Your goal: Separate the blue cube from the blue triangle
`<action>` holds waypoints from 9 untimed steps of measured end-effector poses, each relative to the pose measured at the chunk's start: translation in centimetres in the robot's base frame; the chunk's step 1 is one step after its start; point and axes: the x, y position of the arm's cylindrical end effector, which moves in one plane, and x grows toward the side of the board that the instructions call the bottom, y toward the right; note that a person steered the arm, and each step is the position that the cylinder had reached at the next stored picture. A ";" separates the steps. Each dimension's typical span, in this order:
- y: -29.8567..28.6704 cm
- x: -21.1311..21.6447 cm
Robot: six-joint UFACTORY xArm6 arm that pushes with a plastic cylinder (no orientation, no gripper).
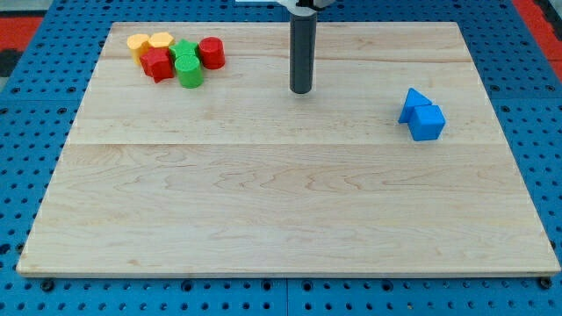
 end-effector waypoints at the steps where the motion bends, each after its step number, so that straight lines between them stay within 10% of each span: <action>1: 8.0 -2.9; 3: 21.7 -0.1; 5: 15.5 9.6; 9: 7.9 10.2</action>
